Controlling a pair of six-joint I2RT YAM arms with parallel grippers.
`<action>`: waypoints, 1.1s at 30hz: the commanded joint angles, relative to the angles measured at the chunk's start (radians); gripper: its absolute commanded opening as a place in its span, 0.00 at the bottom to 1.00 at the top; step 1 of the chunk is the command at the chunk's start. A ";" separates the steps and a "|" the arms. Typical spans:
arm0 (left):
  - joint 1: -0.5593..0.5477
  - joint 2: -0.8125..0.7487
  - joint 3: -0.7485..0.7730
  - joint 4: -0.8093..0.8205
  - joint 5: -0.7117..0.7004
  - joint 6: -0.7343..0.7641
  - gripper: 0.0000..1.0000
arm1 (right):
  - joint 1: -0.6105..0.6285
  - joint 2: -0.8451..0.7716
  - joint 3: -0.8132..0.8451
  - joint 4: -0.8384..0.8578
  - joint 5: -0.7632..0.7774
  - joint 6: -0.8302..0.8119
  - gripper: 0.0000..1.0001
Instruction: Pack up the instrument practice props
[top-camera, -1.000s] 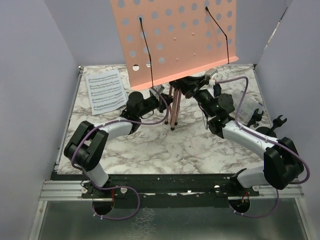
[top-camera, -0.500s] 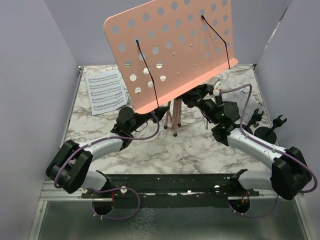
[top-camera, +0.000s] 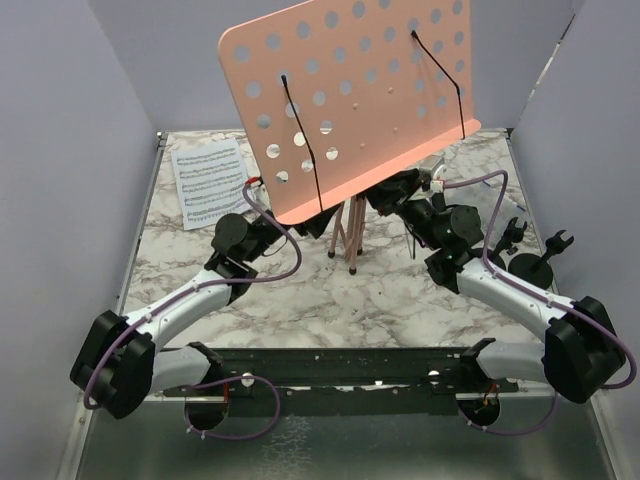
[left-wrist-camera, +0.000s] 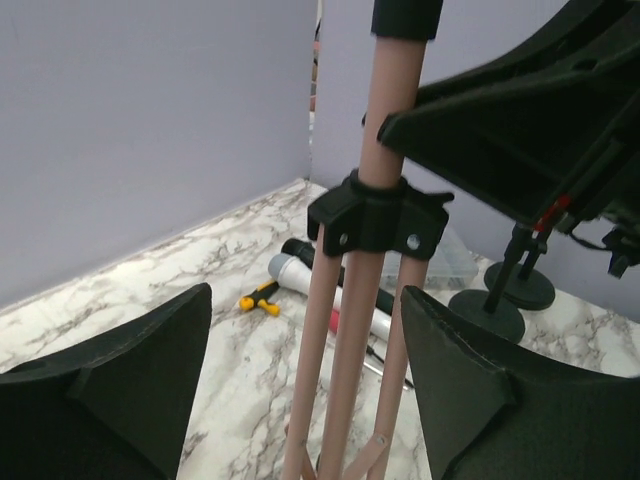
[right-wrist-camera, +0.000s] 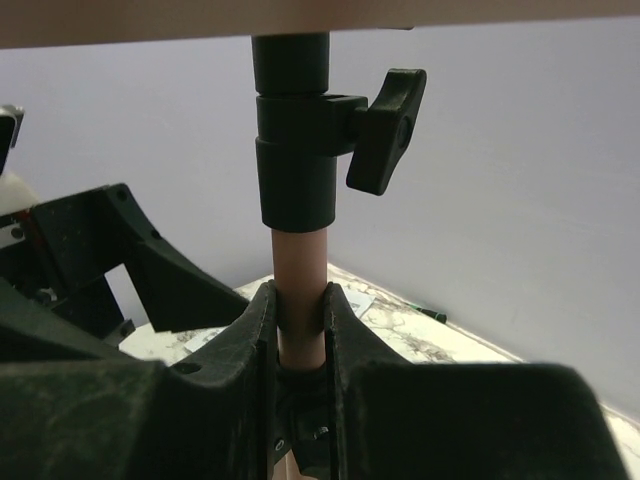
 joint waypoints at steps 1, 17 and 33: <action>0.003 0.050 0.111 -0.018 0.078 -0.019 0.78 | -0.003 0.032 -0.037 -0.169 -0.038 0.013 0.00; 0.003 0.168 0.272 0.080 0.045 -0.068 0.79 | -0.004 0.008 -0.064 -0.201 -0.050 -0.002 0.04; -0.011 0.301 0.423 0.183 0.063 -0.140 0.75 | -0.004 0.037 -0.076 -0.195 -0.078 -0.012 0.07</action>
